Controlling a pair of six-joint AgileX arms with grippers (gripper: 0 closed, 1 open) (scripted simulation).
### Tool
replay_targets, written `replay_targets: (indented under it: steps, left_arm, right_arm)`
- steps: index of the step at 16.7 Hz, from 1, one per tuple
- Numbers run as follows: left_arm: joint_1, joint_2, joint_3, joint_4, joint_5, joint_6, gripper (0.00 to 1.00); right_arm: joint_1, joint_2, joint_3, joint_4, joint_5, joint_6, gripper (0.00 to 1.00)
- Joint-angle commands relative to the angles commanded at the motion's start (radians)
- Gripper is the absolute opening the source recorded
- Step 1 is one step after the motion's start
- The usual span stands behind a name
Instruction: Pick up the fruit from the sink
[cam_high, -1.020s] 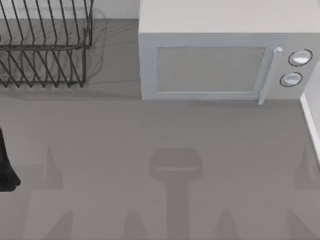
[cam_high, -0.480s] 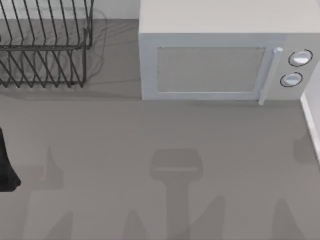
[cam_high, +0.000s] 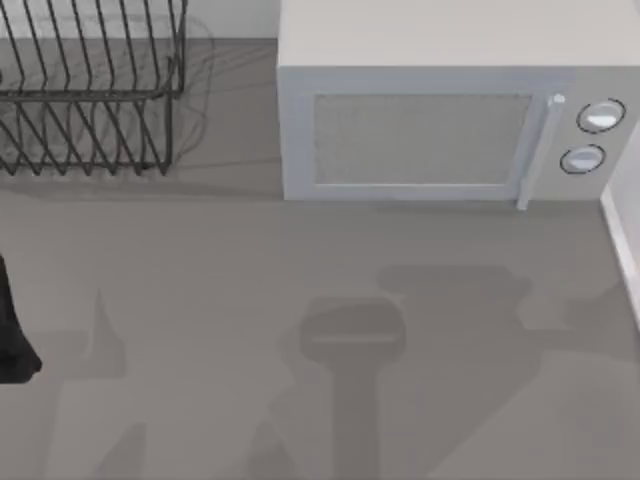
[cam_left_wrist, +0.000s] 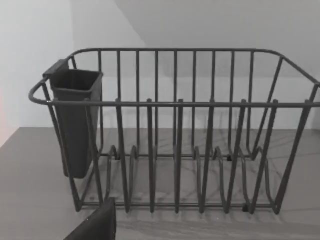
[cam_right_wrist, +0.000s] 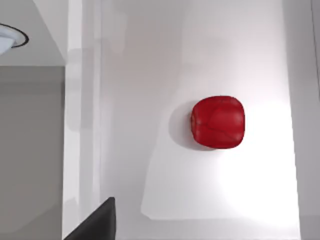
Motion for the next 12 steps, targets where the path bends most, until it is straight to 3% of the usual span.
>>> replay_targets:
  steps: [6,12]
  left_arm:
    - [0.000,0.000,0.000,0.000,0.000,0.000,1.00]
    - [0.000,0.000,0.000,0.000,0.000,0.000,1.00]
  right_arm:
    - [-0.065,0.567,0.449,-0.273,0.001,-0.060,1.00]
    - [-0.094,0.808,0.643,-0.396,0.001,-0.087,1.00]
